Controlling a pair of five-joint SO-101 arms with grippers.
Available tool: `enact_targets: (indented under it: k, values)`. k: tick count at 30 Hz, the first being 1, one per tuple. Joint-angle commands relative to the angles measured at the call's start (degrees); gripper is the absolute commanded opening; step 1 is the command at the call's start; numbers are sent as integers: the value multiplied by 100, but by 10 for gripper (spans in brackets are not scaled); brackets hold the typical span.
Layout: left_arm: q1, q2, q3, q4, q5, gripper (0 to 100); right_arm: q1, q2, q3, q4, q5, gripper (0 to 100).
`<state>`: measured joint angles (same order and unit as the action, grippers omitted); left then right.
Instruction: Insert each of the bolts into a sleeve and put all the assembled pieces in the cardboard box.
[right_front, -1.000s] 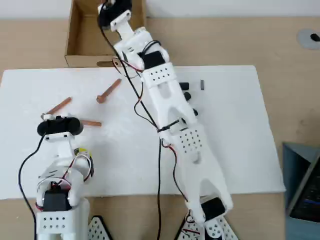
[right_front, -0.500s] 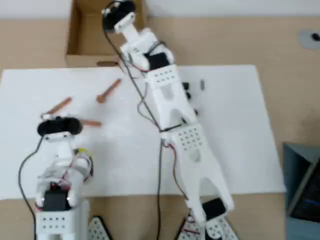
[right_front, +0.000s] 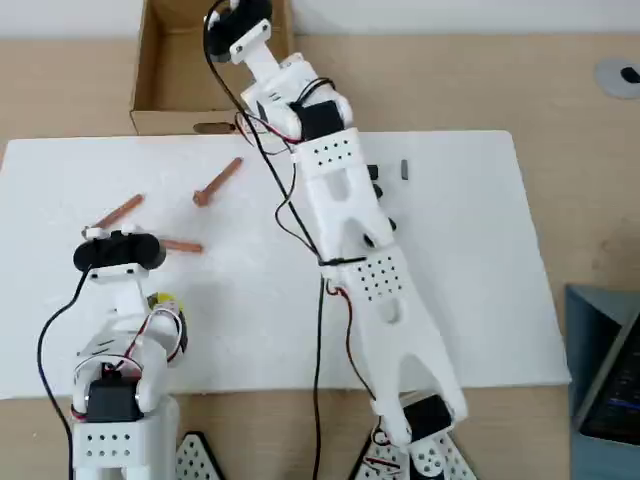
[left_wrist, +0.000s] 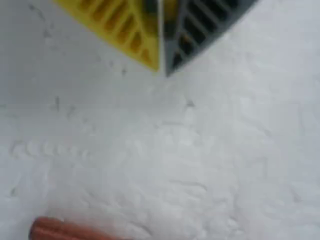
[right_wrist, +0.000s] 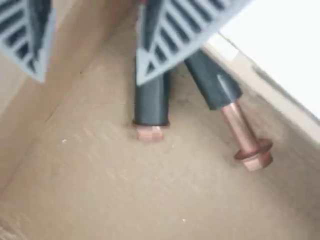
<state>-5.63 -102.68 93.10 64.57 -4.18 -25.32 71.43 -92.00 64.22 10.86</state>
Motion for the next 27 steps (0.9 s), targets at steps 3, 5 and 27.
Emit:
enact_targets:
  k: [3,5,27]
  values:
    - [-53,-48,-18,-97,9,3,356,-760,-338,835,18,142]
    - [-53,-48,-18,-97,9,3,462,-1024,-356,1160,18,142]
    - [-35,-48,-18,-97,0,3,831,-2791,-303,3833,35,141]
